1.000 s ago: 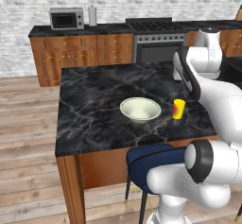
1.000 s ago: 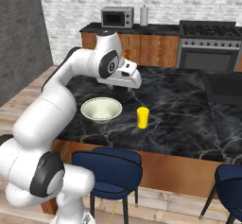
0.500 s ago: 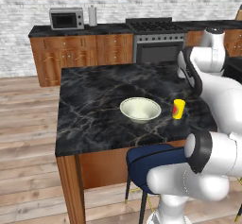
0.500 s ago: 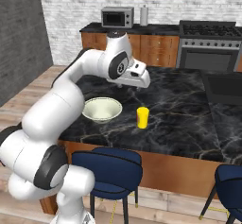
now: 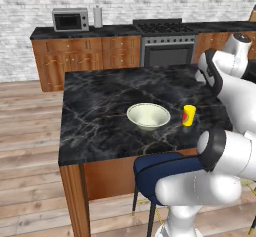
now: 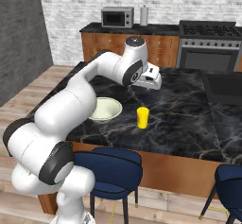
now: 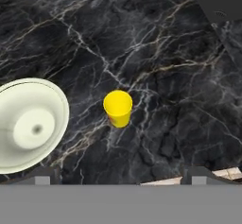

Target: Place the cup inside the bowl on the dining table and move the bowl to any counter.

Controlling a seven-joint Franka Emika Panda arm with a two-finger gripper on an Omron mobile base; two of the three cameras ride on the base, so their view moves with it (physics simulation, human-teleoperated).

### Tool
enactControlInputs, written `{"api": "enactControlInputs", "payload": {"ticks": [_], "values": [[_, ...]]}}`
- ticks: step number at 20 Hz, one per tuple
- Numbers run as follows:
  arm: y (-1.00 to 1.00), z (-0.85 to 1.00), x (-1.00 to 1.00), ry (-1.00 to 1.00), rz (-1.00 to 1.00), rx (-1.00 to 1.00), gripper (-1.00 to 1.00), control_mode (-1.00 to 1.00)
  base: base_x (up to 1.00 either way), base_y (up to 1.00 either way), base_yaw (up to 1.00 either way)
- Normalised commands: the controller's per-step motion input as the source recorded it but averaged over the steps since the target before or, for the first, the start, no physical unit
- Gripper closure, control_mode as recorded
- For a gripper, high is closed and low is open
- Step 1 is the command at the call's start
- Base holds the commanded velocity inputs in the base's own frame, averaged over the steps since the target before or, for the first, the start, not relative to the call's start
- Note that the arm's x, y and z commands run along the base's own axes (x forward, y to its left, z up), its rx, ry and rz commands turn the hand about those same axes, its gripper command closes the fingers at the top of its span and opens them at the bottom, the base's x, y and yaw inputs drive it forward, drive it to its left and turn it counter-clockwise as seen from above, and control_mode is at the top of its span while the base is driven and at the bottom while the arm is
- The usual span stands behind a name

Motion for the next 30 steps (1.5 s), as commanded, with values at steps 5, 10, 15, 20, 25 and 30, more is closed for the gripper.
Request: {"api": "enactControlInputs", "payload": {"ticks": [5,10,15,20,25,30], "values": [[-0.12,-0.12,0.26,0.0,0.08,0.0,-1.0,-1.0,0.0,0.0,0.0],[0.0,-0.07,0.12,0.0,0.01,0.0,-1.0,-1.0,0.0,0.0,0.0],[0.0,-0.06,0.07,0.01,0.0,0.0,-1.0,-1.0,0.0,0.0,0.0],[0.0,-0.09,0.0,0.05,0.0,0.0,-1.0,-1.0,0.0,0.0,0.0],[0.0,-0.13,0.05,0.04,0.0,0.0,-1.0,-1.0,0.0,0.0,0.0],[0.0,-0.07,0.27,0.0,0.0,0.0,-1.0,-1.0,0.0,0.0,0.0]]}}
